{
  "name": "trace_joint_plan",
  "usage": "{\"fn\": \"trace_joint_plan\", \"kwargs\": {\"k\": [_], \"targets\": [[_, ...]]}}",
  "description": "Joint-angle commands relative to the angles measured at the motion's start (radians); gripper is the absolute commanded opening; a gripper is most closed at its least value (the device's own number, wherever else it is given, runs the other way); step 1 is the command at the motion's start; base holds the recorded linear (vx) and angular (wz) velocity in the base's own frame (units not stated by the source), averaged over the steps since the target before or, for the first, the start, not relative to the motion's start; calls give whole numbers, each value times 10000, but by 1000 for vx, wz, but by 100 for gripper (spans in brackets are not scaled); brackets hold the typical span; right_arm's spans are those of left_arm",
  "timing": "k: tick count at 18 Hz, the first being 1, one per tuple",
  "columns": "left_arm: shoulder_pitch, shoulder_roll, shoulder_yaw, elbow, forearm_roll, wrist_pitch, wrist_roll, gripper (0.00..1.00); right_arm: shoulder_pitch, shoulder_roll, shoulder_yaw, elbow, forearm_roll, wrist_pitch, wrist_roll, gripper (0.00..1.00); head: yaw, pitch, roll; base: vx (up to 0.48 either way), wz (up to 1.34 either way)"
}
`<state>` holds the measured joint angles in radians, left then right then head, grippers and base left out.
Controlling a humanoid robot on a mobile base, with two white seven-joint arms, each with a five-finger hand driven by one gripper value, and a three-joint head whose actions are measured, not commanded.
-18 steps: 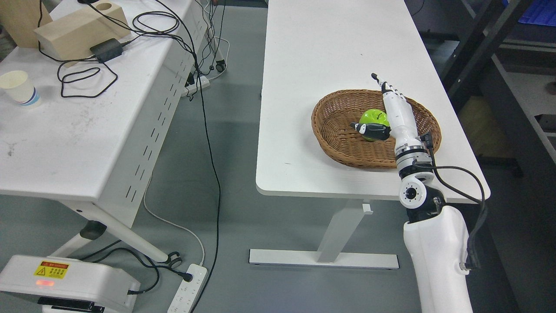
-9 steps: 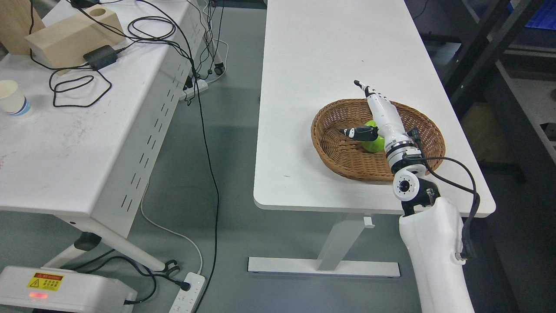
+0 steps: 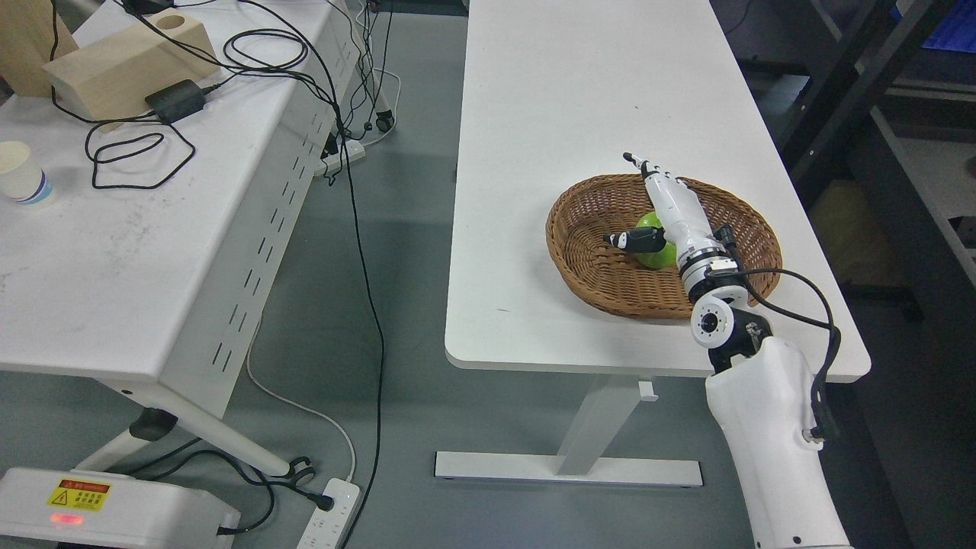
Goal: Place green apple on left shelf middle layer
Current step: 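Lower the right hand into the basket around the green apple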
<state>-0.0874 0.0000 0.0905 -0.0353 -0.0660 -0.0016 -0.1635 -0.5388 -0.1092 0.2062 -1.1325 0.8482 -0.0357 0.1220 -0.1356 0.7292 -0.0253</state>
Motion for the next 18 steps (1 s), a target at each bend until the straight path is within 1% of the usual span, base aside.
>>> {"fn": "trace_joint_plan", "kwargs": {"k": [1,8,9,10,12,13,14,16,17,18], "targets": [[0,175,0,0,0,0,9,100,-257,-656,607,1568,642,4,-160,99,0,0,0,0,0],[0,175,0,0,0,0,9,100,-272,-702,607,1999,783,4,-207,99,0,0,0,0,0],[0,175,0,0,0,0,9,100,-226,-702,561,1999,783,4,-253,97,0,0,0,0,0],[0,175,0,0,0,0,9,100,-211,-702,530,1999,783,4,-359,90,0,0,0,0,0],[0,175,0,0,0,0,9,100,-180,-702,515,1983,752,4,-712,73,0,0,0,0,0],[0,175,0,0,0,0,9,100,-210,-702,500,1968,722,-27,-729,59,0,0,0,0,0],[0,175,0,0,0,0,9,100,-211,-702,469,1953,676,-103,-729,48,0,0,0,0,0],[0,175,0,0,0,0,9,100,-165,-824,453,1876,355,-470,-637,10,0,0,0,0,0],[0,175,0,0,0,0,-7,100,-165,-825,453,1876,171,-548,-622,3,0,0,0,0,0],[0,175,0,0,0,0,8,100,-195,-825,453,1876,-43,-564,-621,2,0,0,0,0,0]]}}
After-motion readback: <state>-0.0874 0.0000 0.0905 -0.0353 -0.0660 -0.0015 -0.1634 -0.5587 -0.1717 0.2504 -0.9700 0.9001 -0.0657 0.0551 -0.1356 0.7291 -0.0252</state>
